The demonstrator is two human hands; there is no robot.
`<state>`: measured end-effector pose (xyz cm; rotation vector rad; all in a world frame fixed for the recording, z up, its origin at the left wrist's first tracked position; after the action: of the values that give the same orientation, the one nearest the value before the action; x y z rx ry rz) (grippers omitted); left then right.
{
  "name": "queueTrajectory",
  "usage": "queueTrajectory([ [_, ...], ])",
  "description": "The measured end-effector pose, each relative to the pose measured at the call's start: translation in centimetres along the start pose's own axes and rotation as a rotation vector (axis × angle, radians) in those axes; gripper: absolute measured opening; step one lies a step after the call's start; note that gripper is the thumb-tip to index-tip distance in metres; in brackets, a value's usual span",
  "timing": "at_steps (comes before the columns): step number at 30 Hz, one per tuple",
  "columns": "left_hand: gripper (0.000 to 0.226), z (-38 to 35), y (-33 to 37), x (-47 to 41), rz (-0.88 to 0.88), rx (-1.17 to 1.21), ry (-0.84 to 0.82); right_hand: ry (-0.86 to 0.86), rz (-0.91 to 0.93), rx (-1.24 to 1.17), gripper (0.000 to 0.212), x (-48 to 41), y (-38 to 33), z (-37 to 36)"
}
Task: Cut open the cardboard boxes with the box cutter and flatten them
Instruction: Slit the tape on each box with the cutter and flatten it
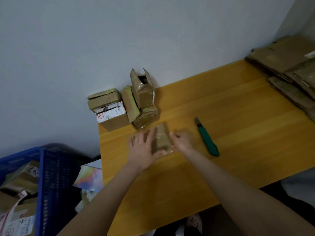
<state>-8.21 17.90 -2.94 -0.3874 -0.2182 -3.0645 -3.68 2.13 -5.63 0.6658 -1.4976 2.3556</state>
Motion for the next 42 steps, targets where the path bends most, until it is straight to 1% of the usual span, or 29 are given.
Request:
queueTrajectory([
  [2,0.117,-1.7,0.4,-0.1,0.039,-0.079,-0.136,0.05,0.062,0.276,0.041,-0.2,1.1,1.2],
  [4,0.127,-3.1,-0.1,-0.4,0.093,-0.125,-0.186,0.136,0.106,0.521,0.05,-0.7,2.8,2.7],
  [6,0.127,-3.7,-0.7,-0.6,0.088,-0.159,-0.123,0.169,0.085,0.705,0.059,-1.4,4.9,4.1],
  [8,0.126,-3.8,-1.2,-1.1,0.08,-0.154,-0.051,0.114,0.003,0.827,0.067,-2.0,6.9,4.9],
  [10,0.126,-3.7,-1.5,-1.8,0.076,-0.128,-0.033,0.059,-0.048,0.889,0.069,-2.4,8.5,4.9],
  [12,0.124,-3.8,-1.8,-2.5,0.096,-0.08,-0.051,0.068,-0.03,0.919,0.062,-2.3,9.1,4.6],
  [15,0.115,-4.0,-2.5,-2.1,0.1,-0.071,-0.042,0.143,0.07,0.994,0.038,-1.6,8.4,3.8],
  [17,0.102,-3.9,-3.2,-1.1,0.046,-0.106,-0.014,0.13,0.102,0.994,0.035,-1.2,7.6,3.1],
  [19,0.091,-3.6,-3.8,-0.3,0.014,-0.111,-0.018,0.083,0.085,0.899,0.041,-1.0,6.8,2.2],
  [20,0.088,-3.3,-4.0,0.0,0.011,-0.117,-0.04,0.063,0.057,0.788,0.043,-0.8,6.4,1.7],
  [22,0.088,-2.6,-4.0,-0.2,0.014,-0.122,-0.063,0.062,-0.002,0.459,0.044,-0.6,5.5,0.9],
  [24,0.097,-1.8,-3.5,-1.0,0.017,-0.097,-0.064,0.092,-0.046,0.148,0.041,-0.3,4.6,0.2],
  [26,0.109,-1.4,-3.0,-2.2,0.018,-0.082,-0.088,0.11,-0.04,-0.015,0.037,0.1,4.0,-0.3],
  [28,0.115,-1.5,-2.8,-3.1,0.033,-0.097,-0.148,0.094,-0.011,-0.04,0.033,0.7,3.6,-0.5],
  [30,0.115,-1.7,-2.7,-3.3,0.048,-0.101,-0.183,0.076,-0.005,-0.036,0.03,1.5,3.4,-0.6],
  [34,0.115,-1.4,-3.7,-2.1,-0.037,-0.19,-0.14,0.054,0.028,0.012,0.032,3.0,2.6,-0.4],
  [36,0.116,-1.1,-4.8,-1.1,-0.042,-0.236,-0.146,0.05,0.061,0.043,0.036,3.8,2.1,-0.1],
  [39,0.119,-1.1,-6.2,0.0,0.009,-0.206,-0.2,0.02,0.117,0.217,0.042,5.1,1.9,0.0],
  [42,0.12,-1.0,-6.5,0.2,0.035,-0.161,-0.234,-0.016,0.133,0.382,0.042,5.9,2.2,-0.1],
])
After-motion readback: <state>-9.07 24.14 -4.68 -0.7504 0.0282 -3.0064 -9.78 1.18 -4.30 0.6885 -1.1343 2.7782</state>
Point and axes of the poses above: each hand's wrist, its own x-axis away from the middle knuckle, its own z-axis out of the back of the hand, y = z × x, the point moved 1 cm from there along -x, towards the middle knuckle, and after that the axes turned 6 degrees about z, right-handed, at the moved point
